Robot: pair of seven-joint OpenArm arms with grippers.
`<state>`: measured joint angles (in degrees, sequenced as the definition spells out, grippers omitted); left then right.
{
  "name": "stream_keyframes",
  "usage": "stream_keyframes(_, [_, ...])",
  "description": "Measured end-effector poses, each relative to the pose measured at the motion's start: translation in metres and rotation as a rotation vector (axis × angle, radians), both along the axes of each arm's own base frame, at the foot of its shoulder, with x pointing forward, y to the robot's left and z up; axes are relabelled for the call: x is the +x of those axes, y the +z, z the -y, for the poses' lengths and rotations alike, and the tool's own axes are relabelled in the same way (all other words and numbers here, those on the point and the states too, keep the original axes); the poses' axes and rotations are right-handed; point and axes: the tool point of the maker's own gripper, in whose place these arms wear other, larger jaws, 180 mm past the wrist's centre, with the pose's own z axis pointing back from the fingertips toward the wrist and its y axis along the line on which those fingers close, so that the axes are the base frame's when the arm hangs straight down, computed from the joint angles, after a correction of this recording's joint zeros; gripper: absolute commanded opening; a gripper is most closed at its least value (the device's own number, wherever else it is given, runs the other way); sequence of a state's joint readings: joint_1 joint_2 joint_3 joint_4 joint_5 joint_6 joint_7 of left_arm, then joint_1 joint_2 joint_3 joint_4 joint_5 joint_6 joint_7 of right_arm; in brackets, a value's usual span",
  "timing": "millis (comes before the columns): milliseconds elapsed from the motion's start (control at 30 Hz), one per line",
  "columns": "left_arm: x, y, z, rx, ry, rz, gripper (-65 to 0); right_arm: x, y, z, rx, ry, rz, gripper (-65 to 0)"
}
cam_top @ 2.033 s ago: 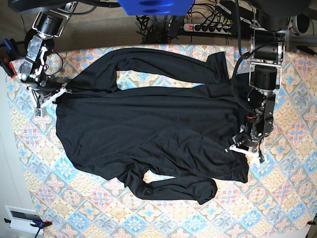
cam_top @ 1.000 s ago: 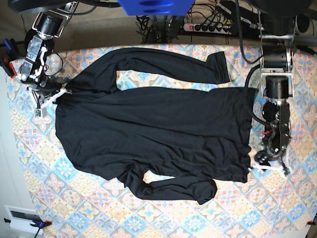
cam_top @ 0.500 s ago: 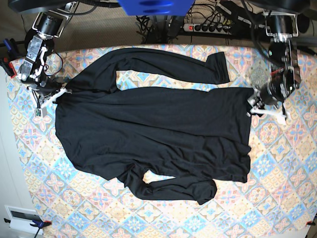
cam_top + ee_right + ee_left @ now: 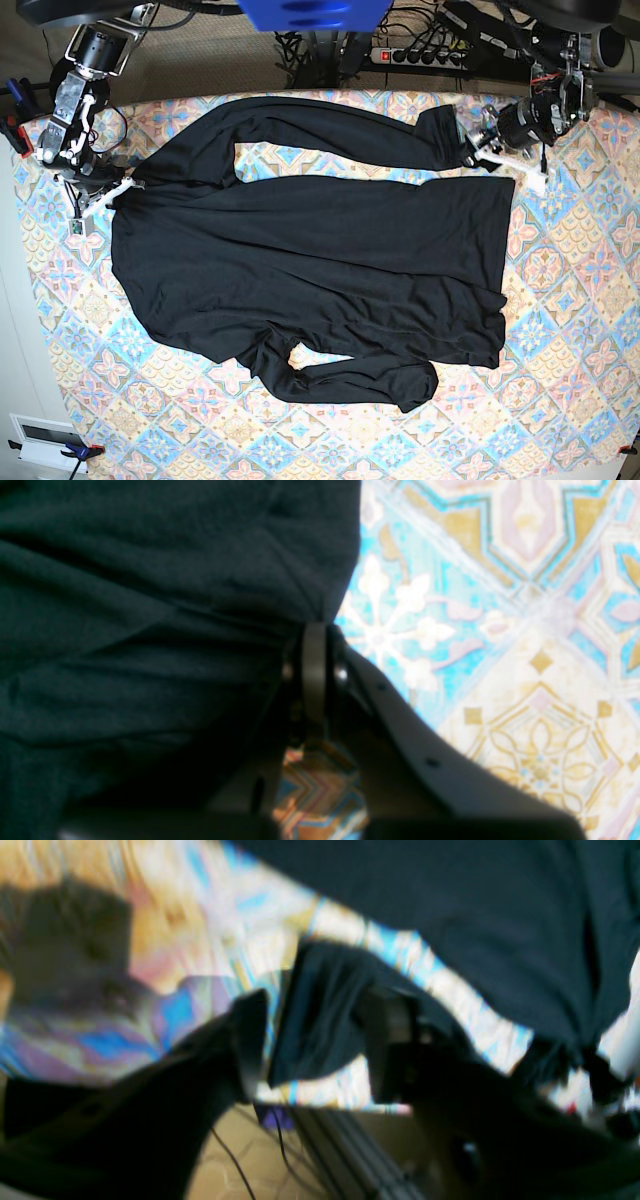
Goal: Layout the t-shirt on the table in an organized manner, then fold the t-shirt properly
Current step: 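Release the left gripper and move it along the shirt edge to the shoulder, then grasp the shirt shoulder with the left gripper and pull it outward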
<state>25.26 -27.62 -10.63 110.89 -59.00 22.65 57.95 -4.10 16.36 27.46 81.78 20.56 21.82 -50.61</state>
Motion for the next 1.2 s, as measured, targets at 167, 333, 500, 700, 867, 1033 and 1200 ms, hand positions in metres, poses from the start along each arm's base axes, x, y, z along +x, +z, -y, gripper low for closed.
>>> stream_keyframes(167, [-0.008,-0.003,0.001,-0.006,-0.006,-0.023,-26.4,0.000,0.000,0.000,0.000,0.000,0.000,-65.0])
stream_keyframes(333, [-0.012,-0.006,0.004,-0.012,-0.008,-0.037,-26.4,0.000,0.000,0.000,0.001,0.000,0.000,-65.0])
stream_keyframes(500, [-0.015,-0.018,0.004,0.007,-0.012,-0.066,-26.4,0.000,0.000,0.000,0.001,0.000,0.001,-65.0])
stream_keyframes(700, [-0.007,-0.035,0.026,0.049,-0.094,-0.079,-26.5,0.000,0.000,0.000,0.001,0.000,-0.001,-65.0])
stream_keyframes(867, [-0.003,-0.036,0.040,0.050,-0.127,-0.065,-37.2,0.000,0.000,0.000,0.000,0.000,0.001,-65.0])
stream_keyframes(1033, [0.005,-0.032,0.056,0.003,-0.189,-0.034,-57.6,0.000,0.000,0.000,0.001,0.000,0.000,-65.0])
stream_keyframes(1200, [0.015,-0.005,0.052,0.024,-0.236,0.047,-65.0,0.000,0.000,-0.001,0.005,-0.001,0.003,-65.0])
